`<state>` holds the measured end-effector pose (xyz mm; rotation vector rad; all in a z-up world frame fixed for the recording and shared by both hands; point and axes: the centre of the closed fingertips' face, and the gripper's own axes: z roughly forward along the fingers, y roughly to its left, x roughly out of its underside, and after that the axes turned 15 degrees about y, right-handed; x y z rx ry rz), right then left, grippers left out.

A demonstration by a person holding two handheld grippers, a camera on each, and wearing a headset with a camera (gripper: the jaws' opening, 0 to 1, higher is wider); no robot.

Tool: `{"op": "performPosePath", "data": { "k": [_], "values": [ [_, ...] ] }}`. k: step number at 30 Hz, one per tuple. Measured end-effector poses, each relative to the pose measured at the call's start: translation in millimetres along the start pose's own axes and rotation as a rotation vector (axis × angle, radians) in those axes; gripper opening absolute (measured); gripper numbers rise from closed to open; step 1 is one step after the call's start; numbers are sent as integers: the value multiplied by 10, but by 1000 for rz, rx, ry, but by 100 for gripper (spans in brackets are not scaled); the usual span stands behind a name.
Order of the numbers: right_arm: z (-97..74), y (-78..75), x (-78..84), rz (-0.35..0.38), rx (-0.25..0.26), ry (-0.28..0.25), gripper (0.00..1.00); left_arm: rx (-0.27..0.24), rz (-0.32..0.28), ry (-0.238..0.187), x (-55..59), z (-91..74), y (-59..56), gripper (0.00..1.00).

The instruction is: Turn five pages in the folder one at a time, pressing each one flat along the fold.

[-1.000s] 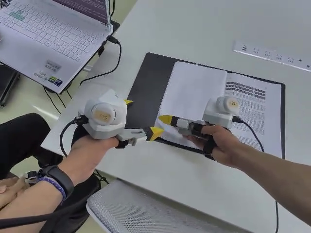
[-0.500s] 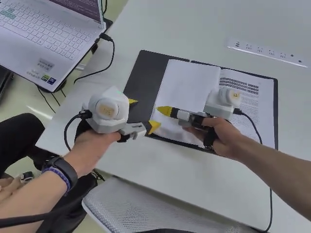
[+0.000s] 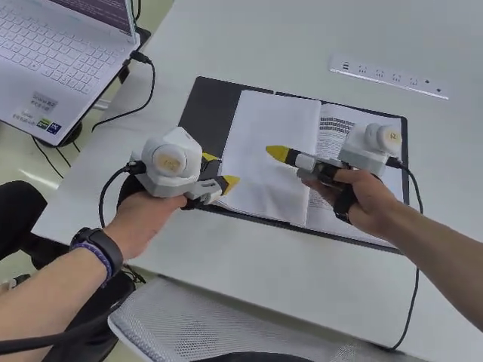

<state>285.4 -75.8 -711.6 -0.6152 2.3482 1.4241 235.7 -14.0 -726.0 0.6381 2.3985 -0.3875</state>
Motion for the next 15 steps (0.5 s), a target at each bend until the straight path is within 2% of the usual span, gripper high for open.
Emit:
{"op": "performPosePath", "data": {
  "k": [9, 15],
  "values": [
    [-178, -125, -41, -1, 27, -27, 27, 4, -14, 53, 170, 229, -3, 2],
    [-250, -213, 3, -4, 44, -26, 27, 22, -40, 88, 304, 343, -25, 0]
  ]
}}
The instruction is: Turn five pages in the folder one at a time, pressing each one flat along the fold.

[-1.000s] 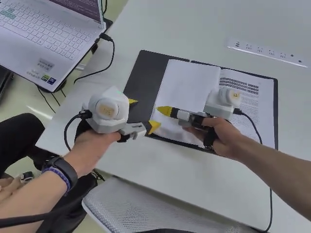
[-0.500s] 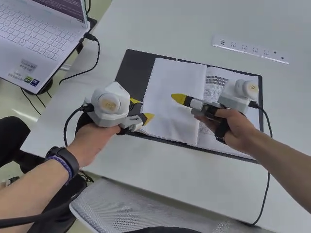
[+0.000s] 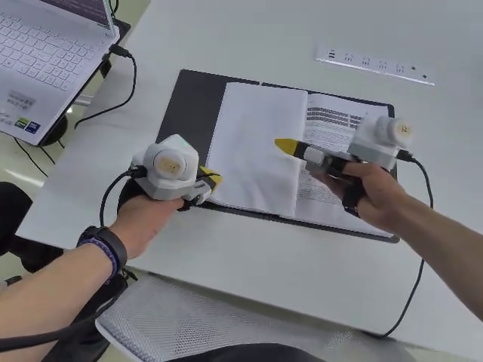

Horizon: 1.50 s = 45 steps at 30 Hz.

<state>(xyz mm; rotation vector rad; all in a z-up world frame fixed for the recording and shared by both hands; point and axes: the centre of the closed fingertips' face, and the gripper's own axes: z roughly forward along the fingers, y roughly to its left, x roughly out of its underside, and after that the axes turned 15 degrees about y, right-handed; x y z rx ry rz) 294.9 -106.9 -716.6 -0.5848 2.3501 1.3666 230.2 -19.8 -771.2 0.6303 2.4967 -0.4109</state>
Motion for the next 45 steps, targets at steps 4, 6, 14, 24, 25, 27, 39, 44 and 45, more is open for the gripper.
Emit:
{"op": "performPosePath", "data": {
  "k": [4, 6, 14, 24, 25, 27, 39, 44, 45],
  "values": [
    [-38, -70, 15, -7, 18, 3, 27, -12, 36, 54, 143, 92, -6, 0],
    [-53, -97, 13, -11, 22, 5, 26, -16, 38, 64, 180, 91, -22, 0],
    [-115, -222, -42, -57, 45, 14, 22, -29, 37, 74, 187, 49, -64, 0],
    [-164, -557, -191, -173, 181, 19, 13, -26, 30, 74, 201, 62, -18, 0],
    [-154, -559, -210, -166, 175, 9, 12, -26, 24, 72, 203, 65, -16, 0],
    [-143, -575, -250, -163, 171, -6, 10, -30, 20, 68, 206, 69, -12, 0],
    [101, -735, -282, -212, 180, -9, 1, -48, 32, 61, 209, 84, 0, 0],
    [76, -773, -290, -207, 147, -30, 0, -58, 40, 53, 207, 79, -6, 0],
    [77, -769, -294, -216, 145, -30, 0, -59, 27, 46, 209, 80, -3, 0]
  ]
}}
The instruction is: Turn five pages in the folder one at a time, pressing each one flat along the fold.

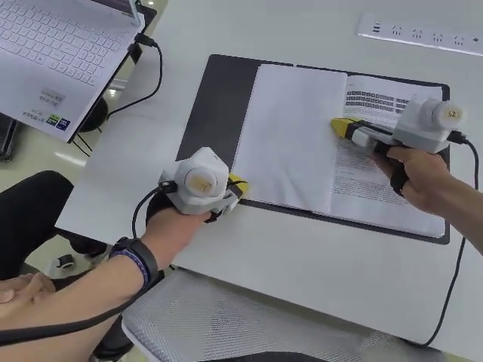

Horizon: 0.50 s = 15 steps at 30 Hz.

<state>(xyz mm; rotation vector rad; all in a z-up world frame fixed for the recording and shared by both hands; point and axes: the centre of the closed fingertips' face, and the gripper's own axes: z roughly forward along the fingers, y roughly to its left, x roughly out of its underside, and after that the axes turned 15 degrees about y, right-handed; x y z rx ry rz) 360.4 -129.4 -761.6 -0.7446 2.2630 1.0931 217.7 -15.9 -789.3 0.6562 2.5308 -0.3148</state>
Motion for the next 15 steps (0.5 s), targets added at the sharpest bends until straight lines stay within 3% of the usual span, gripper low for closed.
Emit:
{"op": "performPosePath", "data": {
  "k": [2, 15],
  "values": [
    [1, -23, -21, -5, 7, -11, 0, 5, -33, -18, 6, -4, 7, 0],
    [83, -289, -298, 88, 57, -122, 0, 6, -21, -17, 9, -15, -15, 0]
  ]
}}
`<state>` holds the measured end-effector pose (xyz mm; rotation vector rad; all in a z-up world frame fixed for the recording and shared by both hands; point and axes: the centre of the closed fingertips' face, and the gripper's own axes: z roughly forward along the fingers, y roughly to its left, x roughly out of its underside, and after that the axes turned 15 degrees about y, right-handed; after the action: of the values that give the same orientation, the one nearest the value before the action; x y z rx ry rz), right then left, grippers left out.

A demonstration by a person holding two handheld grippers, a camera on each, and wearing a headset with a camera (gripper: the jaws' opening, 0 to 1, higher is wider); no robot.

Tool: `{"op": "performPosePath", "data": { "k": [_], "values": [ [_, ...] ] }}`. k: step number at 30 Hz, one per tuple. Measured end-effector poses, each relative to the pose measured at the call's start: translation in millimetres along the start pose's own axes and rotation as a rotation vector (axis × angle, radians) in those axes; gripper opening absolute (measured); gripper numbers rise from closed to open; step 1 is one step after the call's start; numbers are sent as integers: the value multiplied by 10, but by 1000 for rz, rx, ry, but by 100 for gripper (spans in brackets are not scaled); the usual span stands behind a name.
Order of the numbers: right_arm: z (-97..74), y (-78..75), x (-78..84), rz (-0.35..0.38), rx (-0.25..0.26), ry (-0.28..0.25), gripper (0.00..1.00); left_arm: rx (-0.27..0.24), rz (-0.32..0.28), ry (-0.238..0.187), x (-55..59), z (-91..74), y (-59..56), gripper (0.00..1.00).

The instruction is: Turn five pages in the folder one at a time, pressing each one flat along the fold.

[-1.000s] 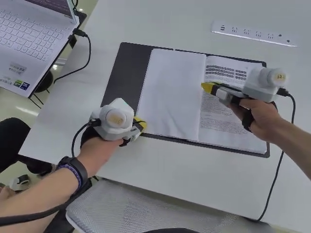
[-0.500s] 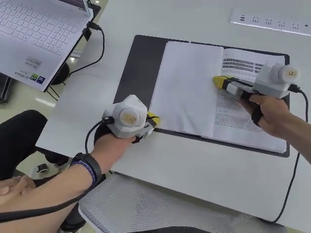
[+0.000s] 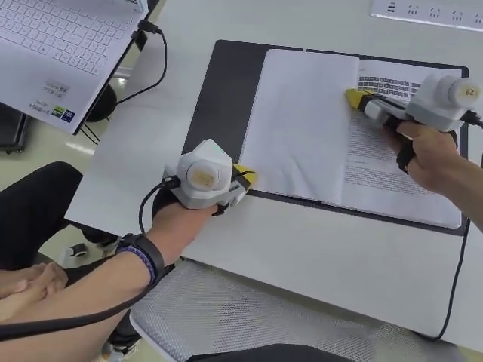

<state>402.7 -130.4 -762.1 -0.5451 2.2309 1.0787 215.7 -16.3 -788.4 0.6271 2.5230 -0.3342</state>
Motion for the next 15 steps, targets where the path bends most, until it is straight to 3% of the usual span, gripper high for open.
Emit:
{"op": "performPosePath", "data": {
  "k": [10, 15],
  "values": [
    [139, -187, -249, 44, 64, -74, 0, 4, -4, -7, 1, -18, -1, 0],
    [227, -345, -350, 42, 85, -82, 0, 11, -1, -5, 3, -19, 9, 0]
  ]
}}
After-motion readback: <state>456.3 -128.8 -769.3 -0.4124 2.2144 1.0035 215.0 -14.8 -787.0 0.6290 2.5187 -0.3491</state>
